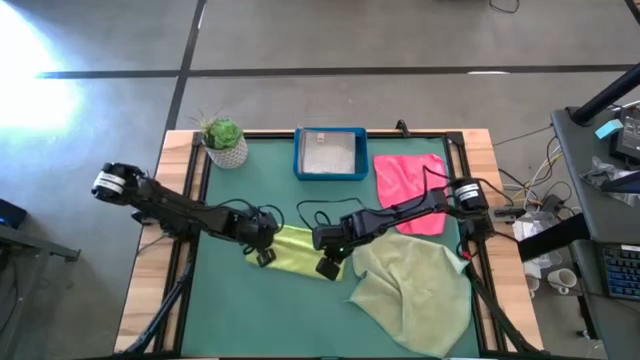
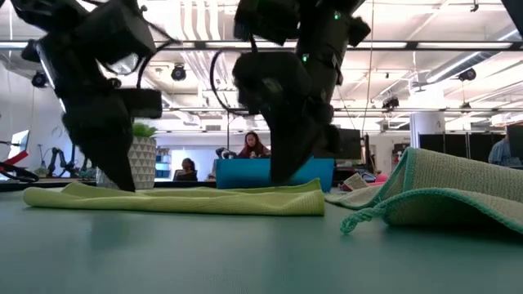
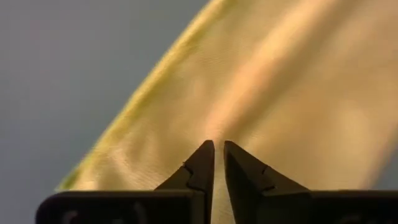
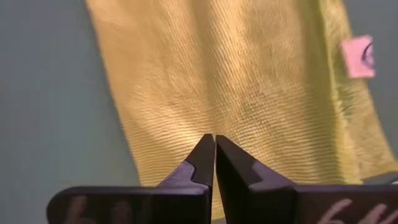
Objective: Fold microfiber towels
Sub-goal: Fold the green microfiber cloth
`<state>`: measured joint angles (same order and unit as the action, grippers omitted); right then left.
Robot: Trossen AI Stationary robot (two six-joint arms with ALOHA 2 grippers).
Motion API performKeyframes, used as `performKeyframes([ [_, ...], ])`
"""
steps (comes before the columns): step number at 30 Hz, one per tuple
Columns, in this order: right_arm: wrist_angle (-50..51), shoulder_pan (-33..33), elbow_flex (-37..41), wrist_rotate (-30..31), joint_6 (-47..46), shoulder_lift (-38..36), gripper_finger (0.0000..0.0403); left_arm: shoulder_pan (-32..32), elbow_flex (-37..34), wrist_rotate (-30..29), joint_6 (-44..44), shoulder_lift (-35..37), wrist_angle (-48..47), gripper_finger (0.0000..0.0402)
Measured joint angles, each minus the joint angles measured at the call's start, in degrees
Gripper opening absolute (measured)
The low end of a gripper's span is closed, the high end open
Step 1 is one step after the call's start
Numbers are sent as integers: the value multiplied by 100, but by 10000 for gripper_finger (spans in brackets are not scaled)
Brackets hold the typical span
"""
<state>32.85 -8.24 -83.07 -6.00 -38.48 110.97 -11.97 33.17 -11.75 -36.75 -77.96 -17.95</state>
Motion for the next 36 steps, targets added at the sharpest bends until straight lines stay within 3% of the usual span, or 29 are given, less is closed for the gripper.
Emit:
performKeyframes([
  [9, 63, 190, 0, 153, 256, -215, 8, -490, -62, 1029, -33, 530, -152, 22],
  [21, 115, 228, -2, 157, 420, -302, 8, -641, -387, 1049, -186, 363, -314, 22],
  [32, 114, 254, -2, 168, 405, -303, 9, -458, -396, 931, 435, 581, -1924, 21],
  [36, 115, 281, -2, 168, 402, -302, 8, -311, -375, 475, 802, 584, -2534, 22],
])
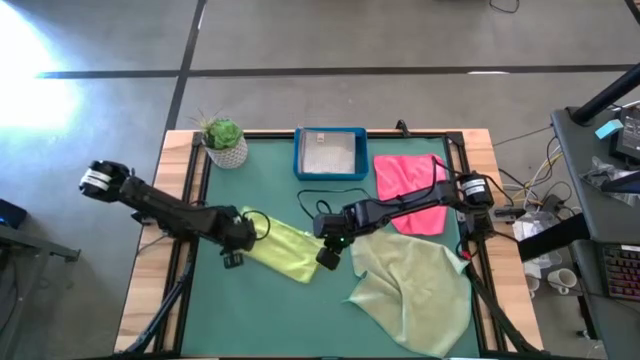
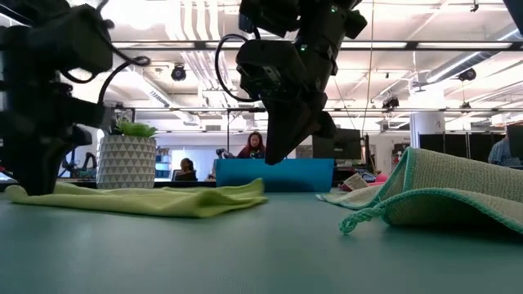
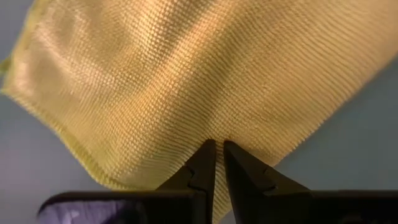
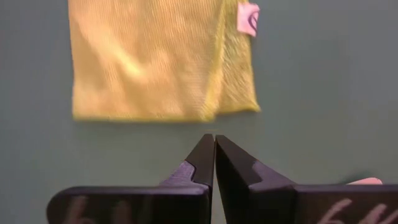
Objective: Fold microfiber towels
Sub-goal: Fold the green microfiber cloth
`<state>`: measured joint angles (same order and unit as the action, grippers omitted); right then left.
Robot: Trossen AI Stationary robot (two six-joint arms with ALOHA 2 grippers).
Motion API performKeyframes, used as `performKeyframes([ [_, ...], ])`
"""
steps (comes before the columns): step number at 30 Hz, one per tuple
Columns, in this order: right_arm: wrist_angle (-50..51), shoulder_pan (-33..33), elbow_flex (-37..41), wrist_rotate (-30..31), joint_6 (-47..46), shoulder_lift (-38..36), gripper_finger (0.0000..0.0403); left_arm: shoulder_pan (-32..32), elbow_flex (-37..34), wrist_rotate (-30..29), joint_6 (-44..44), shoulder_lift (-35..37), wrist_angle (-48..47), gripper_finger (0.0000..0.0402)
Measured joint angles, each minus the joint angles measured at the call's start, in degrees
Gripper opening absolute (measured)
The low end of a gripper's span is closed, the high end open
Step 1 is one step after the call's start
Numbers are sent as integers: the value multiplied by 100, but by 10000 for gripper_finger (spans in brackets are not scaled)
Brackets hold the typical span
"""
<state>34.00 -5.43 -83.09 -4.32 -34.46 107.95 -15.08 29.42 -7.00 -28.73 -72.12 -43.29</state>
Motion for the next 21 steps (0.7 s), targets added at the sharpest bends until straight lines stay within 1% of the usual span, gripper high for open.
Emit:
performKeyframes([
  [3, -2, 44, -2, 4, -2, -1, 9, 121, 42, -570, 40, 4, -153, 22],
  [6, -4, 91, -2, 4, -2, 0, 9, 227, 100, -930, 68, 8, -169, 22],
  [12, -6, 140, -4, 4, -4, 0, 9, 300, 469, -1008, -245, 4, -102, 22],
  [16, -5, 146, -4, 3, -4, -1, 9, 320, 687, -1351, -527, 4, -92, 22],
  [21, -2, 146, -4, 3, -4, -28, 9, 525, 894, -1592, -546, 7, -76, 22],
])
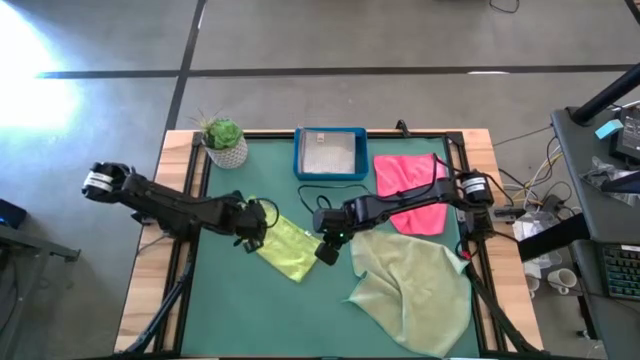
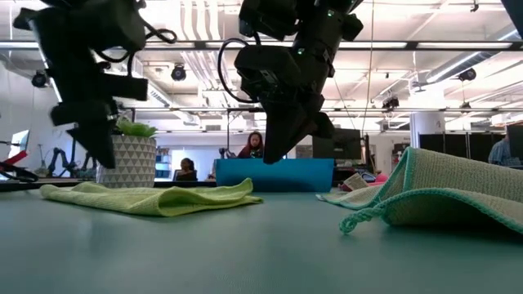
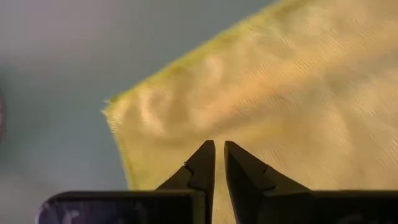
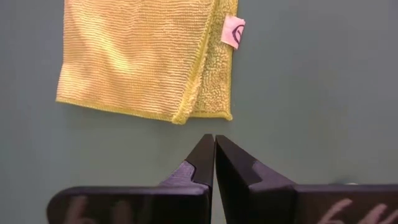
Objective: Fold microfiber towels
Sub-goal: Fold the green microfiber cloth
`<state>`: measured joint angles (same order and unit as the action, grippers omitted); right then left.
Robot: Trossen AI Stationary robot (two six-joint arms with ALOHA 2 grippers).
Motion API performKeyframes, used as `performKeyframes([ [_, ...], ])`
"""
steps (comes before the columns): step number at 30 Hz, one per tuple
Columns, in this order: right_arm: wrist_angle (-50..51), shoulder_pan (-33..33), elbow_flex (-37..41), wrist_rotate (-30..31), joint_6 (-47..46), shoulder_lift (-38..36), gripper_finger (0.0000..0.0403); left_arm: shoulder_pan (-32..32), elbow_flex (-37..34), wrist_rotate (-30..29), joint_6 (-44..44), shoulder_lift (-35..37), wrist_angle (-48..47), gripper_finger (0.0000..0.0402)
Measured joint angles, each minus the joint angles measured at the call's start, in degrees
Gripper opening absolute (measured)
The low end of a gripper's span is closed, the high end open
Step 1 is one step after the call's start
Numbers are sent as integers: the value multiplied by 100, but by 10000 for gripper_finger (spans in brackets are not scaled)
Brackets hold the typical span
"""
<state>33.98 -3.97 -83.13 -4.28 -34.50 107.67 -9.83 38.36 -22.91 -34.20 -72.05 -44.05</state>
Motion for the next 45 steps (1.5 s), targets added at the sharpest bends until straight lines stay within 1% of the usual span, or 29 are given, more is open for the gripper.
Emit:
performKeyframes([
  [3, 0, 0, -2, -1, 2, -54, 9, 350, -23, -148, 5, -40, 11, 22],
  [5, 0, 0, -2, 0, 6, -84, 9, 639, -75, -137, 5, -125, -9, 22],
  [9, 22, 0, -2, -1, 13, -152, 9, 1104, -80, 103, 43, -288, 42, 22],
  [13, 24, 0, -2, 0, 25, -228, 9, 1342, -71, 271, 167, -413, 219, 22],
  [16, 28, 0, -2, 1, 76, -298, 9, 1458, -69, 554, 305, -534, 393, 22],
  [24, 33, 0, -2, 152, 107, -447, 9, 1736, 0, 581, 357, -967, 678, 22],
  [27, 42, 0, -2, 154, 108, -453, 9, 1836, 23, 650, 583, -1143, 959, 22],
  [30, 44, 0, -2, 154, 109, -460, 9, 1923, 90, 712, 749, -1290, 1030, 22],
  [35, 45, 0, -2, 160, 117, -465, 9, 2002, 354, 682, 1203, -1525, 1372, 21],
  [38, 46, 0, -2, 201, 150, -465, 9, 2040, 543, 693, 1530, -1670, 1788, 21],
  [41, 50, 0, -2, 266, 155, -472, 9, 2050, 724, 813, 1940, -1855, 2294, 21],
  [45, 59, 0, -2, 283, 155, -519, 9, 2048, 1036, 924, 2151, -2069, 2495, 21],
])
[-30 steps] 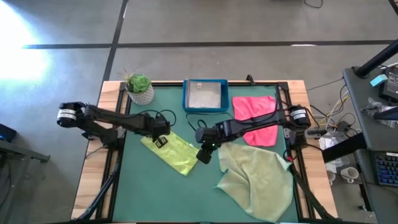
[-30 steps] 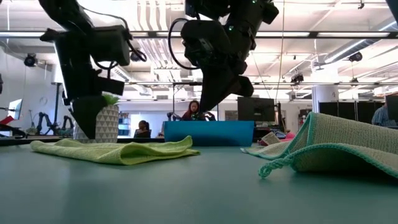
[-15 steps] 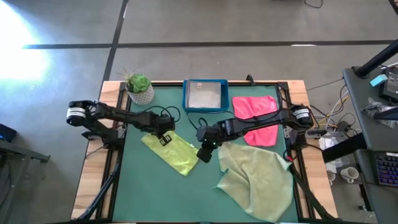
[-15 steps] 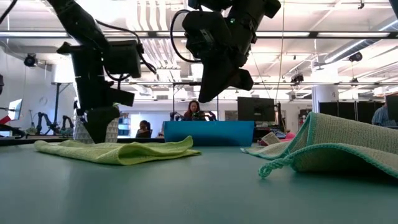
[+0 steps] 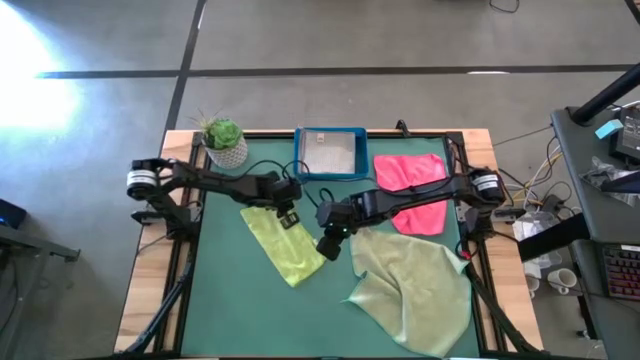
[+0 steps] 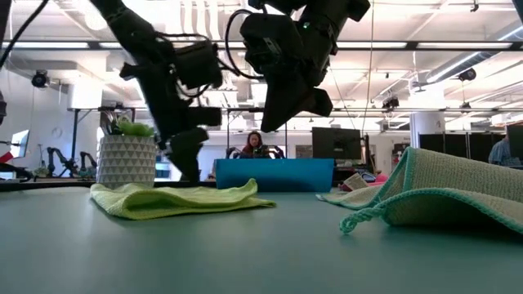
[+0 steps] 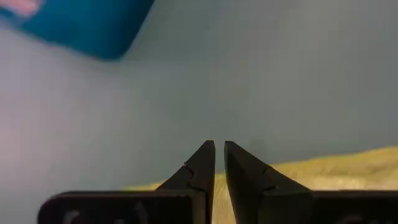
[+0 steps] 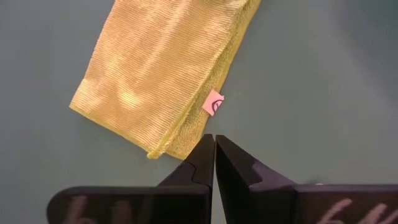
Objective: Fold microfiber towels
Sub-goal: Fold the green microfiber cloth
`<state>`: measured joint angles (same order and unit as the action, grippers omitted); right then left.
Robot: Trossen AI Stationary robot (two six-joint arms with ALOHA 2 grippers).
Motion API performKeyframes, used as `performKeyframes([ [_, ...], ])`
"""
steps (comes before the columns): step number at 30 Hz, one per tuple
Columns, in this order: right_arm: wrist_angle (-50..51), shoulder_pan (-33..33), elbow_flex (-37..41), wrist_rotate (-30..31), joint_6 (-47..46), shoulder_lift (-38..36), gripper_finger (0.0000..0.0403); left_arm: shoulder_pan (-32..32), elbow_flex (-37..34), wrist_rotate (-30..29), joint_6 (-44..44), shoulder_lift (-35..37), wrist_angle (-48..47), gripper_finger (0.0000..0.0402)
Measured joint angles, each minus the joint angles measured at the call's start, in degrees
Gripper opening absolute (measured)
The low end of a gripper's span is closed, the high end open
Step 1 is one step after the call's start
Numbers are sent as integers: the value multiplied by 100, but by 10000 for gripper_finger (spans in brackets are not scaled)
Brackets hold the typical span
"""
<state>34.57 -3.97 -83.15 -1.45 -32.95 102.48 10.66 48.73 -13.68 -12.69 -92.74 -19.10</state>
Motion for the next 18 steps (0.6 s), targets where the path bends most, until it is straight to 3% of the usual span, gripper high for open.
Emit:
performKeyframes([
  [4, 1, 0, 0, 10, 0, -48, 9, -22, 228, 3, 122, 57, -114, 21],
  [10, 105, 0, 0, 13, -2, -182, 9, -225, 201, 254, -74, 696, -468, 21],
  [18, 200, 22, 0, 256, -6, -375, 9, -1309, 40, 508, -809, 1215, -385, 21],
])
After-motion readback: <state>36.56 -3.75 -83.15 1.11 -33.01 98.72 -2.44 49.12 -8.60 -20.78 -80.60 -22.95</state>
